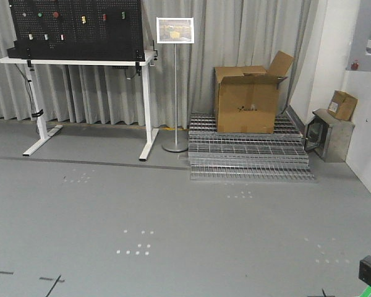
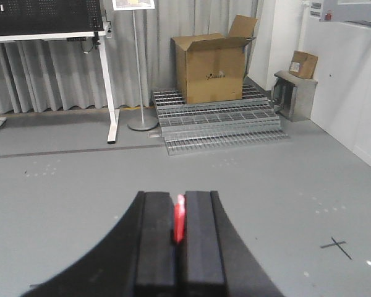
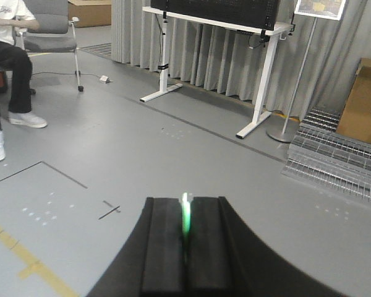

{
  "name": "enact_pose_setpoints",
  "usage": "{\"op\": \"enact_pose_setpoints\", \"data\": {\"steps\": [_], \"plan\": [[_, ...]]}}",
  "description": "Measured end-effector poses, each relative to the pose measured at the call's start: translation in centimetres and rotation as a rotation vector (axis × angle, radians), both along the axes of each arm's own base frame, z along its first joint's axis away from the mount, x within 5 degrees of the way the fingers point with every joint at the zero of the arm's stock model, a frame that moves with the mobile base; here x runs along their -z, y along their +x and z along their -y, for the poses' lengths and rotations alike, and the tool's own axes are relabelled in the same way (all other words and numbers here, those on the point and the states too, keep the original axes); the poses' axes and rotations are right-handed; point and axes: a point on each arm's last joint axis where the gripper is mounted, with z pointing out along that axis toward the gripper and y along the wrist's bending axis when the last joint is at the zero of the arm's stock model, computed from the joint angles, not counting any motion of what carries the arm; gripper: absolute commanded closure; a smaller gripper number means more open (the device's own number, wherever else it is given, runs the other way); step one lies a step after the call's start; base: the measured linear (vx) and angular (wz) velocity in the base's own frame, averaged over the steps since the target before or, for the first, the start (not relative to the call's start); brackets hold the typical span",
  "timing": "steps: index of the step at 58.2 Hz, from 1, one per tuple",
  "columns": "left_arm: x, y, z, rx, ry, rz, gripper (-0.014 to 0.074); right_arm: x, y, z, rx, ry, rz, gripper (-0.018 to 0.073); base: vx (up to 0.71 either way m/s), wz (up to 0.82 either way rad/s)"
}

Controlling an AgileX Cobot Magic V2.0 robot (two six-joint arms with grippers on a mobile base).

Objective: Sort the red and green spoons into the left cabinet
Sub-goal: 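Drive the base across the room toward the white cabinet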

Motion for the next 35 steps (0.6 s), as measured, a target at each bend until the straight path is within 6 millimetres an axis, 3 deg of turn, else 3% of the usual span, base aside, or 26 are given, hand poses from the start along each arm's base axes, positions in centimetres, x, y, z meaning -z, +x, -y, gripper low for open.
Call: {"op": "enact_pose_setpoints", "data": {"steps": [35], "plan": [[0.0, 0.0, 0.0, 0.0, 0.0, 0.0, 0.06, 0.0, 0.0, 0.0, 0.0, 0.0, 0.0, 0.0562, 0.68, -0.01]]}}
